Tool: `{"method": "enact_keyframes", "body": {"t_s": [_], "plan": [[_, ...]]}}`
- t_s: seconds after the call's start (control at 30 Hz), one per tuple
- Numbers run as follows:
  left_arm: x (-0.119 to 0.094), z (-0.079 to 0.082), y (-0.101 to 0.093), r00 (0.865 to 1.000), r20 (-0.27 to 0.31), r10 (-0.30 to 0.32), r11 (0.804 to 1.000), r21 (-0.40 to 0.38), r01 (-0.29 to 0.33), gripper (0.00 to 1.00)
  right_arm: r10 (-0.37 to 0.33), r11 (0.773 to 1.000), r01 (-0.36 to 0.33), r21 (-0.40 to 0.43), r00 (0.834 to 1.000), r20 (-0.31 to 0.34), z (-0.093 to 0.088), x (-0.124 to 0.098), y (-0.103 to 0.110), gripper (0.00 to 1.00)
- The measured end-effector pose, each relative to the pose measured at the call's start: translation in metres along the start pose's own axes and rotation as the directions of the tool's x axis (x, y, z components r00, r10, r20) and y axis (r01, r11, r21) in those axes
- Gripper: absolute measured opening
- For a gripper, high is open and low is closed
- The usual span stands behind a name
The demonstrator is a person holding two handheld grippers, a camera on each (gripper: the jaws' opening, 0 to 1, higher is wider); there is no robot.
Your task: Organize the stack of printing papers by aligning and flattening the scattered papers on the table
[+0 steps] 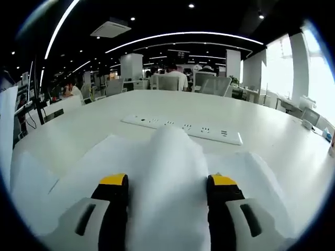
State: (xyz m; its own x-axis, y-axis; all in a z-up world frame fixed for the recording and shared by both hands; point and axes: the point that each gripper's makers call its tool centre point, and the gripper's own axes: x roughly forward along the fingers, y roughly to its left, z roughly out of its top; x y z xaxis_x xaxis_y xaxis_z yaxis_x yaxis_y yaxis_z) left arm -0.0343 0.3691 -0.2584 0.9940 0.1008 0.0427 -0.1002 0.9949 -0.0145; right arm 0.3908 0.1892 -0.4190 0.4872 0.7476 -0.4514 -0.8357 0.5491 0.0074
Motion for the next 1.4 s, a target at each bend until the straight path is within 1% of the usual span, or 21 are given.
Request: {"method": "enact_keyframes", "body": {"t_s": [0.07,0.17,0.4,0.57,0.67,0.77,0.9,0.97,1.0,1.2,1.3,1.4], "plan": [[0.000,0.000,0.000,1.000,0.001,0.003,1.000,0.001,-0.003,0.06,0.002,1.000,-0.002,0.002,1.000,-0.002,0.000,0.000,0.000,0.54],[-0.001,0.001,0.000,1.000,0.002,0.003,1.000,0.002,-0.003,0.06,0.011,0.999,-0.011,0.030,1.000,0.001,0.002,-0.003,0.000,0.47],[0.000,0.003,-0.001,1.000,0.006,0.001,1.000,0.007,-0.001,0.06,0.019,0.999,-0.019,0.026,1.000,-0.007,0.002,-0.005,-0.001,0.43],[0.000,0.003,-0.002,1.000,0.008,0.000,1.000,0.010,0.000,0.06,0.014,1.000,-0.014,0.011,1.000,0.005,0.008,-0.010,-0.003,0.35],[0.000,0.004,-0.002,1.000,0.010,0.000,1.000,0.008,0.000,0.06,0.015,1.000,-0.015,-0.003,1.000,0.024,0.018,-0.017,-0.004,0.30],[0.000,0.003,-0.002,1.000,0.012,-0.003,1.000,0.006,0.003,0.06,0.005,1.000,-0.004,-0.009,0.999,0.050,0.029,-0.025,-0.005,0.29],[0.002,0.003,-0.002,1.000,0.014,-0.008,1.000,0.001,0.008,0.06,-0.001,0.999,0.005,-0.044,0.996,0.090,0.045,-0.036,-0.005,0.26],[0.002,0.003,-0.002,1.000,0.018,-0.011,1.000,-0.006,0.011,0.06,-0.005,0.999,0.009,-0.046,0.995,0.095,0.048,-0.038,-0.005,0.26],[0.002,0.004,-0.002,1.000,0.020,-0.012,1.000,-0.008,0.012,0.06,-0.016,0.999,0.021,-0.050,0.995,0.103,0.053,-0.041,-0.006,0.27],[0.003,0.004,-0.004,1.000,0.020,-0.015,1.000,-0.008,0.015,0.06,-0.026,0.997,0.034,-0.067,0.992,0.121,0.062,-0.048,-0.007,0.27],[0.006,0.002,-0.005,0.999,0.022,-0.025,0.999,-0.030,0.026,0.06,-0.023,0.996,0.035,-0.081,0.990,0.140,0.071,-0.054,-0.005,0.27],[0.010,0.000,-0.007,0.999,0.017,-0.030,0.999,-0.034,0.030,0.06,-0.013,0.995,0.028,-0.094,0.988,0.156,0.078,-0.060,0.002,0.26]]}}
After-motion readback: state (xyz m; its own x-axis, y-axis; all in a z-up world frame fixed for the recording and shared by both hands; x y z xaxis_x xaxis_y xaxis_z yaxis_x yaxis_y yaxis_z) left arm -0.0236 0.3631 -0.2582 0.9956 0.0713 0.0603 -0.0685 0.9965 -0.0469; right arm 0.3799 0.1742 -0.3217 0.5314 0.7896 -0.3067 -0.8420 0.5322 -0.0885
